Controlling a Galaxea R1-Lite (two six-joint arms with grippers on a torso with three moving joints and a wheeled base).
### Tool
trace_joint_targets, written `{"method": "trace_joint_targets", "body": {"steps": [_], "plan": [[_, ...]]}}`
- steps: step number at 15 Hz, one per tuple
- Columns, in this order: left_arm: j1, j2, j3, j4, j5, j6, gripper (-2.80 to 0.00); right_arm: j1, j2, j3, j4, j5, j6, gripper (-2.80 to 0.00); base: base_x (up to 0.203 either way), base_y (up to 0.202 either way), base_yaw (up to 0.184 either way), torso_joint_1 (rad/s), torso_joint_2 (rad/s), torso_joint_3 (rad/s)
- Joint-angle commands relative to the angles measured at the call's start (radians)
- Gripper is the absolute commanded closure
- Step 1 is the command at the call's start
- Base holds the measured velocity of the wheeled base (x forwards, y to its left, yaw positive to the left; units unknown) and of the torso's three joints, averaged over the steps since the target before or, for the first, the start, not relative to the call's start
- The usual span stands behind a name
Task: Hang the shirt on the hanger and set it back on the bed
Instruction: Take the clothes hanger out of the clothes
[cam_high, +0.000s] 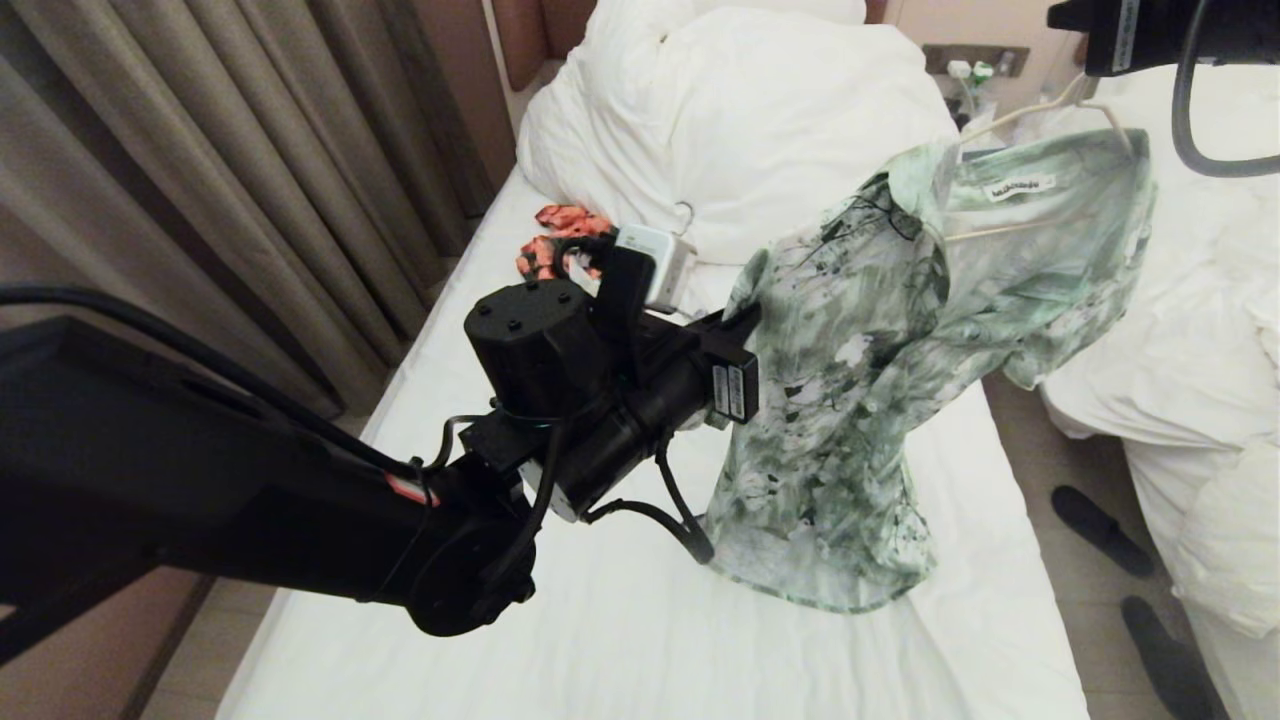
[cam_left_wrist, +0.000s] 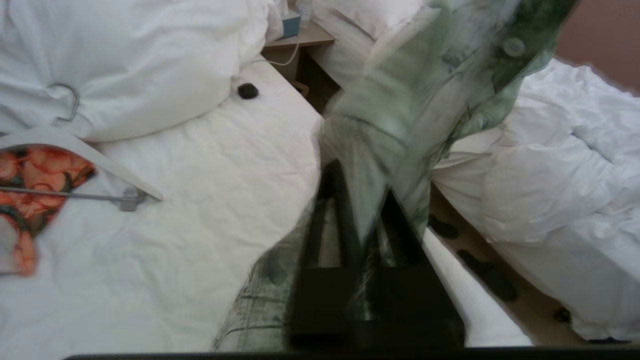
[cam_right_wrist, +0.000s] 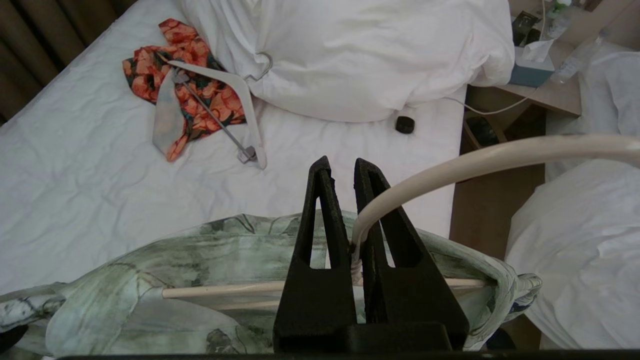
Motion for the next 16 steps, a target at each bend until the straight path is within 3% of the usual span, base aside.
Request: {"method": "trace_joint_targets", "body": {"steps": [1, 5, 8, 16], "plan": [[0.002, -0.001, 0.003, -0.006, 0.000, 0.000, 0.00, -0.007, 0.002, -0.001, 0.001, -0.001, -0.003, 0.00, 0.000, 0.000, 0.000, 0.000, 0.00, 0.000], [0.009, -0.001, 0.004, -0.006, -0.002, -0.001, 0.00, -0.017, 0.002, -0.001, -0.001, -0.001, -0.003, 0.00, 0.000, 0.000, 0.000, 0.000, 0.00, 0.000], [0.042, 0.006, 0.014, -0.009, -0.049, -0.003, 0.00, -0.022, 0.002, -0.001, 0.001, -0.002, -0.003, 0.00, 0.000, 0.000, 0.000, 0.000, 0.00, 0.000], [0.053, -0.018, 0.004, 0.013, -0.039, 0.000, 0.00, -0.044, 0.000, -0.005, 0.001, -0.001, -0.007, 0.00, 0.000, 0.000, 0.000, 0.000, 0.00, 0.000]]}}
